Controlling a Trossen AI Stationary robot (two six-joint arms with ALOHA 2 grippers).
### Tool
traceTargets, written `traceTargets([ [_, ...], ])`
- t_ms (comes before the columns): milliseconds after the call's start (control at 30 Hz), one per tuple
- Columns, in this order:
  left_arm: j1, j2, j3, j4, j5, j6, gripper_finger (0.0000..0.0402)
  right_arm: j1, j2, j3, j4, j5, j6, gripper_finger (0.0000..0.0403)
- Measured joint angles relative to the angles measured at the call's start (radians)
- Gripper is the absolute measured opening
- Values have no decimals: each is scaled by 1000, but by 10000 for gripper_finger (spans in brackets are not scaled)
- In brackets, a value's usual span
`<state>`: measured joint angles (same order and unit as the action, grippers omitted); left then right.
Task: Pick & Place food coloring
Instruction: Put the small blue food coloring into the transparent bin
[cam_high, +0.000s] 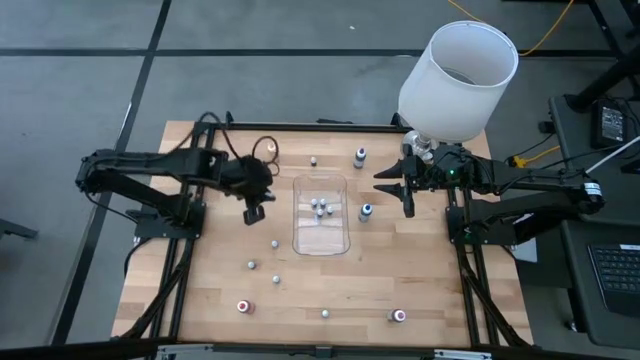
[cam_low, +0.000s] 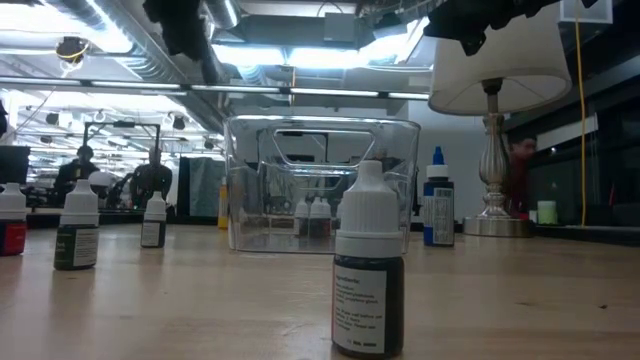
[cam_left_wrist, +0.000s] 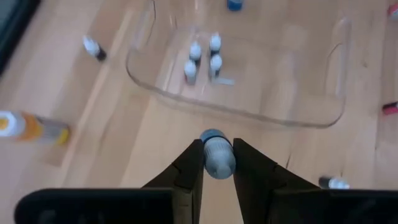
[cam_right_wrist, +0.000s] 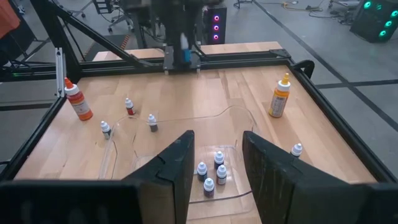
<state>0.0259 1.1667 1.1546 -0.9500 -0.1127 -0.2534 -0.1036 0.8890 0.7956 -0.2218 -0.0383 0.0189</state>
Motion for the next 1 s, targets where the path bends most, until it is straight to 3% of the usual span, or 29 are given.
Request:
traceTargets([
  [233, 42, 2, 13, 13, 71, 30, 64, 0, 0, 0, 0, 0, 3, 138],
  [500, 150, 57, 15, 201, 247, 106, 64, 0, 0, 0, 0, 0, 3, 138],
  [800, 160, 311, 241, 178, 322, 201, 64, 0, 0, 0, 0, 0, 0, 138],
  [1000, 163, 354, 299, 176, 322, 250, 64, 0, 0, 0, 0, 0, -1, 138],
])
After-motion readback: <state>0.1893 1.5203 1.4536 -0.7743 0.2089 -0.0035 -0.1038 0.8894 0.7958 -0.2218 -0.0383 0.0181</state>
